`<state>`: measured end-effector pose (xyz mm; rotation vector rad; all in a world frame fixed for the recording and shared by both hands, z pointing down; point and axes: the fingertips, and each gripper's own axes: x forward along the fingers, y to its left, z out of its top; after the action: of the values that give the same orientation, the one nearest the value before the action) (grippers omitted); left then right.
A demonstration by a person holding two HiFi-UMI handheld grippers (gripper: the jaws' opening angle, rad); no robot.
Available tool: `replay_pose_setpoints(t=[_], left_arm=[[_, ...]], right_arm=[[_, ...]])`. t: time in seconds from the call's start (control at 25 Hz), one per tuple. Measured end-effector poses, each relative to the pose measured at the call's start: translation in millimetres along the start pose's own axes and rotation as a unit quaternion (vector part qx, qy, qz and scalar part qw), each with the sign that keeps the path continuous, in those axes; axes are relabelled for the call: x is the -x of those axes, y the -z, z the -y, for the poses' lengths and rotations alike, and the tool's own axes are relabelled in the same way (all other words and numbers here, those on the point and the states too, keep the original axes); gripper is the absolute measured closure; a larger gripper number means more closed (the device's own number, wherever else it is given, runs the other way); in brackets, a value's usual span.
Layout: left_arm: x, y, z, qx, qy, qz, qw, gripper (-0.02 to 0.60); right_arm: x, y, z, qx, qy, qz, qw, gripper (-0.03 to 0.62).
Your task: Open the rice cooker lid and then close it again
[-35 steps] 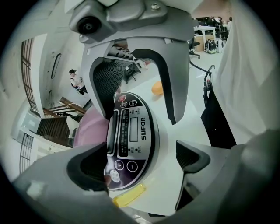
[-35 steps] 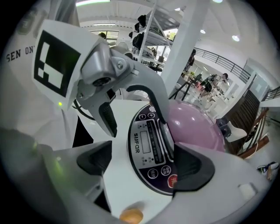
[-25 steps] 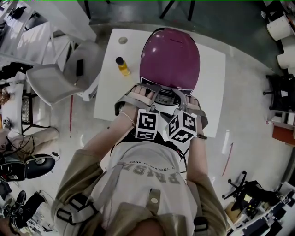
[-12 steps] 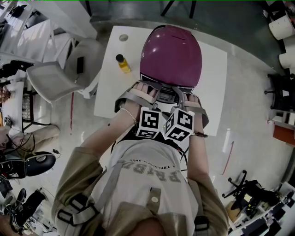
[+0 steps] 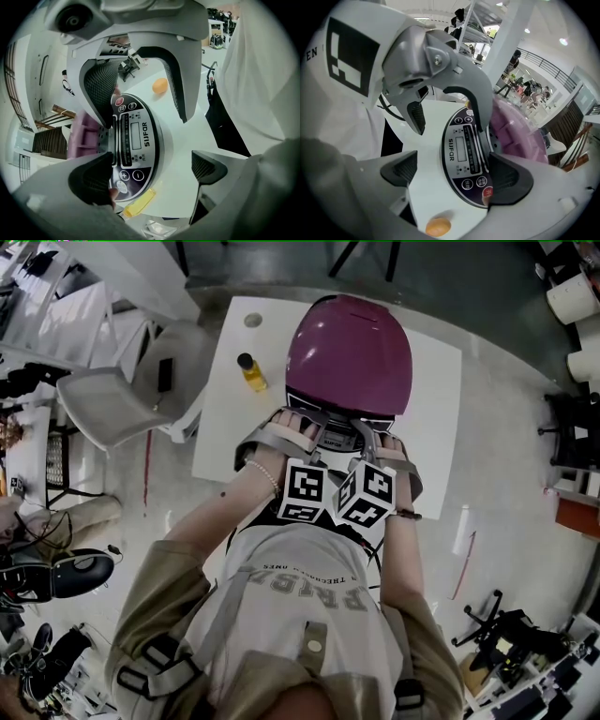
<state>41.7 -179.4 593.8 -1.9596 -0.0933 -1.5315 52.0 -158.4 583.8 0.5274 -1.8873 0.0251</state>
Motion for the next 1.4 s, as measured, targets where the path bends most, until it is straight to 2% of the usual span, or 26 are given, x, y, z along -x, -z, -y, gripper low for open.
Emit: replay_pose_setpoints(t=[1.12,1.4], left_arm=[[-1,1,-6,0.006,0.001,0.004,1.0,0.043],[0,-1,-10,0.023,0.001,0.014,0.9996,0.043]], right_arm=[[1,-3,6,-0.019,-0.011,0.011,1.0,0.134],[2,-7,11,-0.034,-0.001,0.034,0.999,0.134]])
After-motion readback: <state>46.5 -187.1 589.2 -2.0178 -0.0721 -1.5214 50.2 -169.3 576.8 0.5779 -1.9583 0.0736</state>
